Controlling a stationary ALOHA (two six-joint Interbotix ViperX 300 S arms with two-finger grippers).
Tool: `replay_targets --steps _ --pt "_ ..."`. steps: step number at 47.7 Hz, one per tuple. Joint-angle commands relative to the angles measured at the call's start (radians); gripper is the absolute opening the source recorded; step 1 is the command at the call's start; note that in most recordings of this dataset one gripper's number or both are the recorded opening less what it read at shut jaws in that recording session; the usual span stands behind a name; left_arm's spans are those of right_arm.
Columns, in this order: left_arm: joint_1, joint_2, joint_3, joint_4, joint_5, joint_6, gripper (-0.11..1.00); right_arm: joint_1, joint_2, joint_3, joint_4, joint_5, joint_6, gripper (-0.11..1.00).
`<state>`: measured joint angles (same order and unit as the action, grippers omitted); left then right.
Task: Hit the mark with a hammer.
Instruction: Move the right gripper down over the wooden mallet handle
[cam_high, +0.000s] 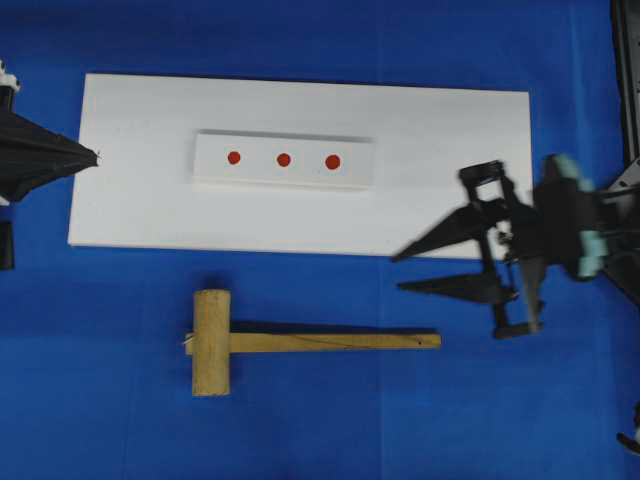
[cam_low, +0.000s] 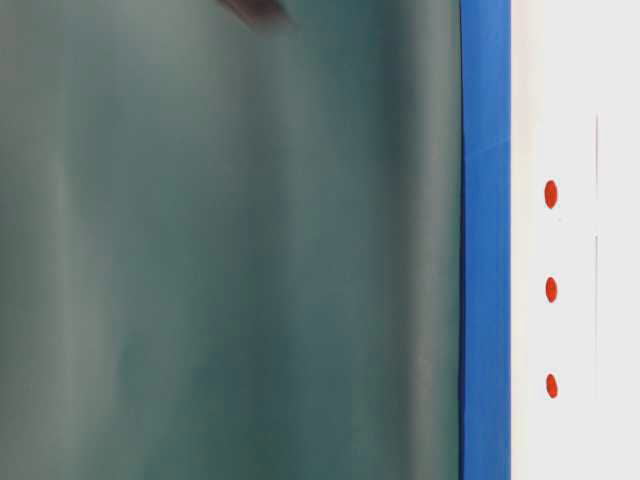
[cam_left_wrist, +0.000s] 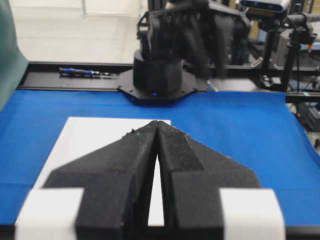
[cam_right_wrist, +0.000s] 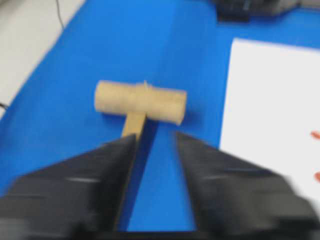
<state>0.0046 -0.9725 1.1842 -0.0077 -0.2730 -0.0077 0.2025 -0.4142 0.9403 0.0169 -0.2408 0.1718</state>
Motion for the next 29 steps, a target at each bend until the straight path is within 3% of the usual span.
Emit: replay_targets --steps 1,9,29 --pt "0.003 0.003 -0.02 -0.002 -0.002 -0.002 0.0 0.021 0.094 -0.074 0.003 0.002 0.006 0.45" --pt "0.002 0.0 -0.02 -0.002 -0.002 -0.002 0.0 0.051 0.275 -0.156 0.021 -0.025 0.009 0.92" --pt "0.002 -0.002 -0.017 -0.003 0.014 -0.003 0.0 0.077 0.617 -0.276 0.201 -0.238 0.009 0.89"
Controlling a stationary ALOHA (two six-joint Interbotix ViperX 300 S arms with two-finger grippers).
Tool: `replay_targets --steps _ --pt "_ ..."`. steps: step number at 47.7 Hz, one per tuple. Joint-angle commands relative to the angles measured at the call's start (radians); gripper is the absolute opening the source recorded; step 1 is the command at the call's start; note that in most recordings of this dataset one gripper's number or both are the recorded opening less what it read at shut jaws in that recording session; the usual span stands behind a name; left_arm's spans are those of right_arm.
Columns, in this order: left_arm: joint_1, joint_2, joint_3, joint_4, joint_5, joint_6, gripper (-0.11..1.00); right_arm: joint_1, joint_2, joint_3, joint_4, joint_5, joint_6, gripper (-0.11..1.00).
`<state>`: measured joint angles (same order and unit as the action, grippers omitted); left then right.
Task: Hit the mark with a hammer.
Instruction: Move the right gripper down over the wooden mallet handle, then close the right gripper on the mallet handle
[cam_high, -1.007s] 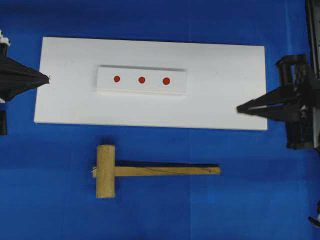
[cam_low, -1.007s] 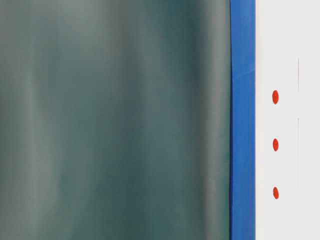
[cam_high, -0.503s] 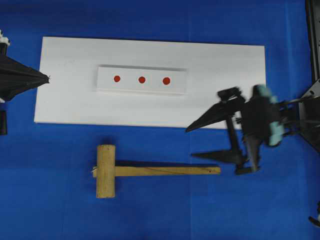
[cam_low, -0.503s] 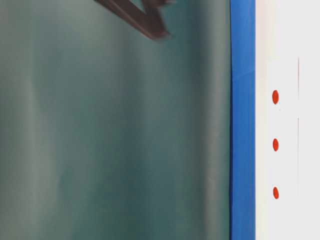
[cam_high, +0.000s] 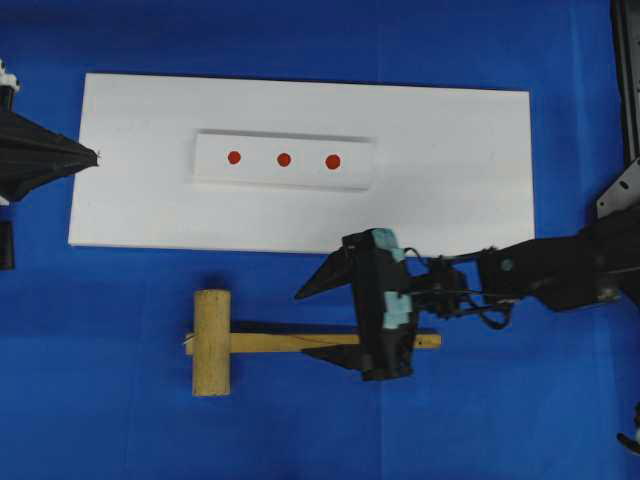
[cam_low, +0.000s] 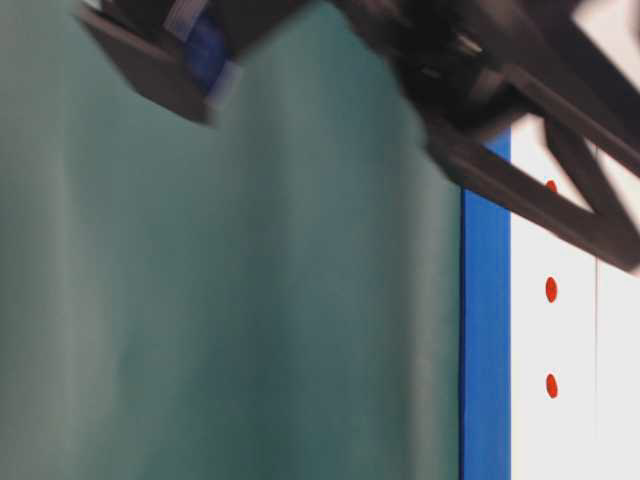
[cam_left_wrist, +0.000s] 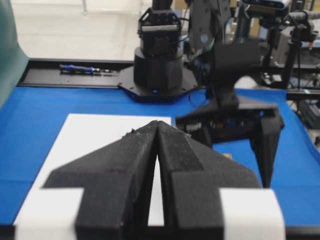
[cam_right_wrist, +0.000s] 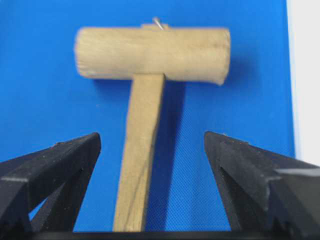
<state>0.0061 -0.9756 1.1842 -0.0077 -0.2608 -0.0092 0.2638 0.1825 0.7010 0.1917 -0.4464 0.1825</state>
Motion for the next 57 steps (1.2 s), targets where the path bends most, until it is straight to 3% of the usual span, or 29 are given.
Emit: replay_targets --steps 1,18,32,37,48,57 --pt "0.002 0.002 -0.017 -0.003 0.003 -0.002 0.0 0.018 0.029 -0.041 0.032 -0.035 -0.002 0.89" --pt "0.002 0.005 -0.014 -0.003 0.026 -0.005 0.0 0.049 0.16 -0.095 0.115 -0.046 -0.002 0.89" --pt "0.002 0.002 -0.014 -0.003 0.037 -0.006 0.0 0.054 0.183 -0.106 0.117 -0.046 -0.008 0.86" --pt "0.0 0.002 -0.014 -0.003 0.038 -0.011 0.0 0.055 0.184 -0.106 0.117 -0.041 -0.011 0.71" --pt "0.002 0.002 -0.014 -0.003 0.038 -0.035 0.0 0.06 0.184 -0.106 0.112 -0.029 -0.014 0.11" --pt "0.002 0.002 -0.014 -0.003 0.051 -0.035 0.0 0.06 0.175 -0.114 0.112 -0.031 -0.014 0.1"
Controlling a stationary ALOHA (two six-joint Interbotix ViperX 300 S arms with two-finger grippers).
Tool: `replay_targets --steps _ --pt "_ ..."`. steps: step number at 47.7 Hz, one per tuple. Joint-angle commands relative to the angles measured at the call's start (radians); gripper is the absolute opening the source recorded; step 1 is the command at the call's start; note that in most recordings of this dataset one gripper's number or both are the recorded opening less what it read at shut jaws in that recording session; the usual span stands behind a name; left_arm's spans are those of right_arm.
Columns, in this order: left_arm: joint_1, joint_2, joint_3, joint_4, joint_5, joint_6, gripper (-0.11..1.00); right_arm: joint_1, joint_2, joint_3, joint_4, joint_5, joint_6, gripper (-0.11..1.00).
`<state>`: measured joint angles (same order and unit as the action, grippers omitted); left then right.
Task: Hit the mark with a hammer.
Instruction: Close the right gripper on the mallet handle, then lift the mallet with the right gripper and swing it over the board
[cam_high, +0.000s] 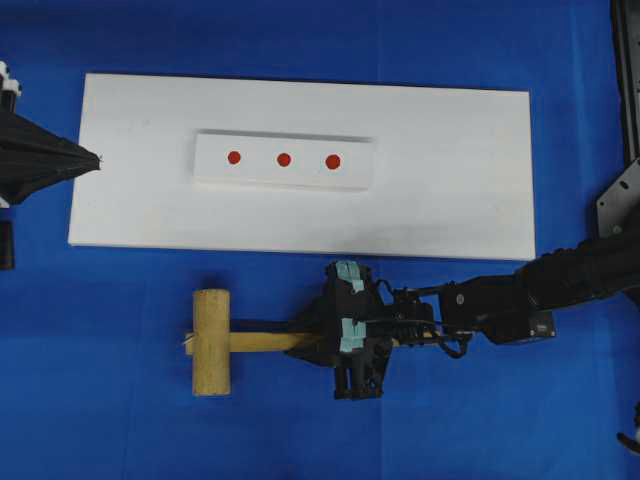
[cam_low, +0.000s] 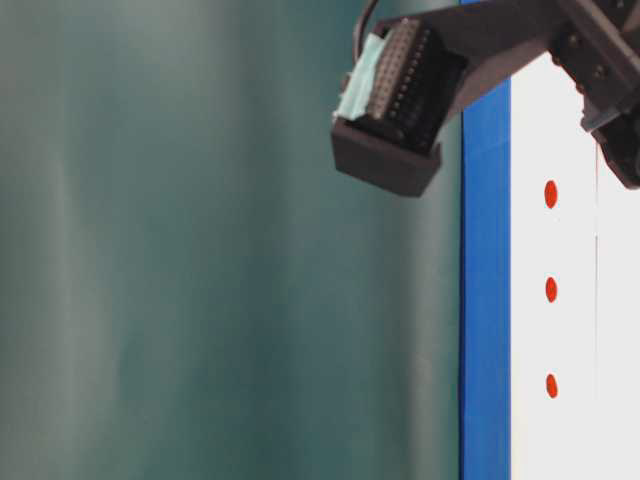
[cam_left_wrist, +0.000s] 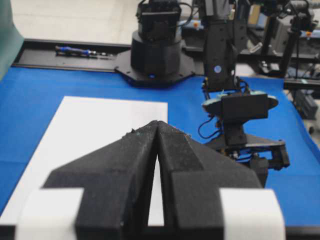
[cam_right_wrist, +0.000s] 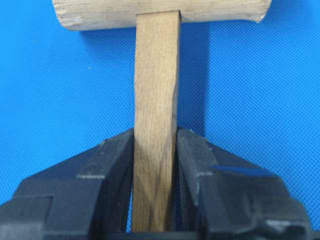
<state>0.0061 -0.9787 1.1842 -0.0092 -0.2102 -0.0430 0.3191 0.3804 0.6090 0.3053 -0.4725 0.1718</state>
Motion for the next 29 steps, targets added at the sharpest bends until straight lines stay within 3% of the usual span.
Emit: replay_targets --steps 1,14,29 --pt "0.002 0.003 -0.014 -0.002 0.0 -0.003 0.0 0.005 -0.028 -0.021 -0.002 -0.003 -0.003 0.1" --pt "0.002 0.003 -0.014 -0.002 0.002 -0.003 0.0 -0.005 -0.187 -0.017 0.002 0.051 0.0 0.09" --pt "0.002 0.003 -0.009 -0.002 0.002 -0.005 0.0 -0.058 -0.397 -0.021 -0.002 0.227 -0.014 0.1"
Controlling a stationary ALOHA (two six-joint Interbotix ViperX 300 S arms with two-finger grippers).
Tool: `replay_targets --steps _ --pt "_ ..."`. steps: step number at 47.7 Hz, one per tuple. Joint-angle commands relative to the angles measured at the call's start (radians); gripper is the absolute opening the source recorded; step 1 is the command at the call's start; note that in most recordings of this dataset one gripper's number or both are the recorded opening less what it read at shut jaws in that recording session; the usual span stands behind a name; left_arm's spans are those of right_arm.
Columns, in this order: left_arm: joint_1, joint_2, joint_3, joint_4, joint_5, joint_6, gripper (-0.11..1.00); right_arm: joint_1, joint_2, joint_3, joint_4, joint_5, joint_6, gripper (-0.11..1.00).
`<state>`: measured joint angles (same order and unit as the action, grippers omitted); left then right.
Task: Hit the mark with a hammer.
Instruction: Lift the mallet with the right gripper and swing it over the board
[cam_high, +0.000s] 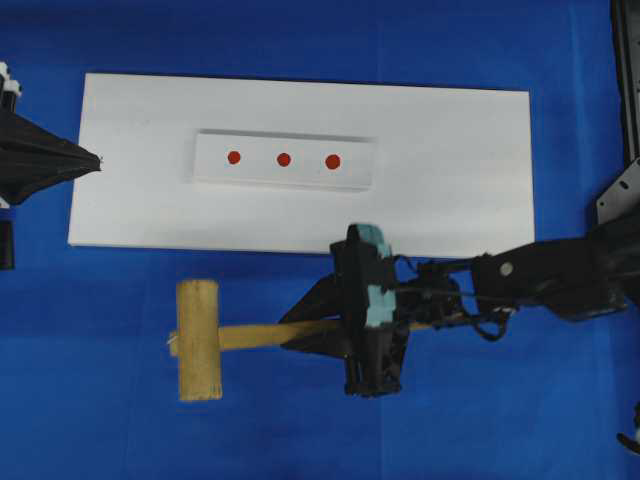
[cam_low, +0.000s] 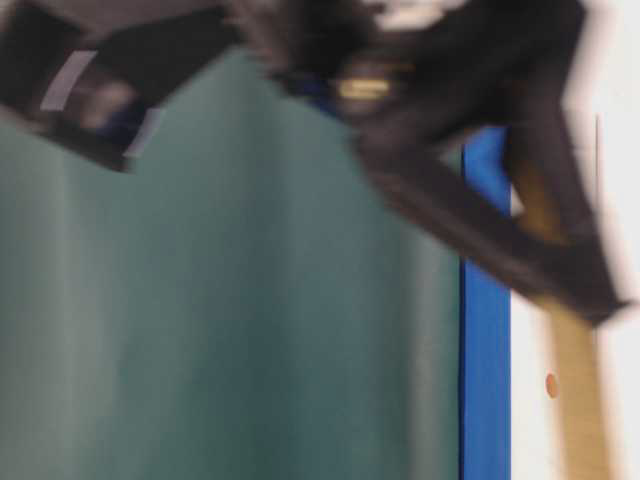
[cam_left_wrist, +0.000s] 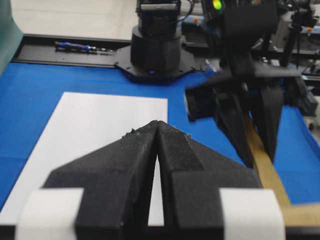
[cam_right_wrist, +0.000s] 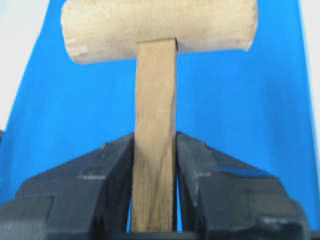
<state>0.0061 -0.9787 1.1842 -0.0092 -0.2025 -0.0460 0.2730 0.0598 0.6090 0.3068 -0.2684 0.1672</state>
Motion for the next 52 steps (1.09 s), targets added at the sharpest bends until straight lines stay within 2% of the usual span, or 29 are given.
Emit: replay_targets --steps 1,11,20,29,40,52 --pt "0.002 0.005 -0.009 -0.002 -0.006 -0.002 0.0 -0.015 -0.086 -0.02 -0.003 0.029 -0.012 0.1" --pt "-0.002 0.005 -0.005 -0.002 -0.005 -0.002 0.0 -0.021 -0.127 -0.021 -0.003 0.044 -0.074 0.09" --pt "-0.008 0.005 0.002 -0.002 -0.006 -0.002 0.0 -0.038 -0.127 -0.015 -0.003 0.037 -0.083 0.1" --pt "-0.011 0.005 0.005 -0.002 -0.006 -0.002 0.0 -0.114 -0.144 0.011 -0.005 0.035 -0.121 0.1" --pt "-0.011 0.005 0.006 -0.002 -0.006 -0.002 0.0 -0.227 -0.155 0.021 -0.005 0.017 -0.222 0.09" --pt "-0.011 0.005 0.006 -0.002 -0.006 -0.003 0.0 -0.265 -0.156 0.021 -0.005 0.012 -0.272 0.1"
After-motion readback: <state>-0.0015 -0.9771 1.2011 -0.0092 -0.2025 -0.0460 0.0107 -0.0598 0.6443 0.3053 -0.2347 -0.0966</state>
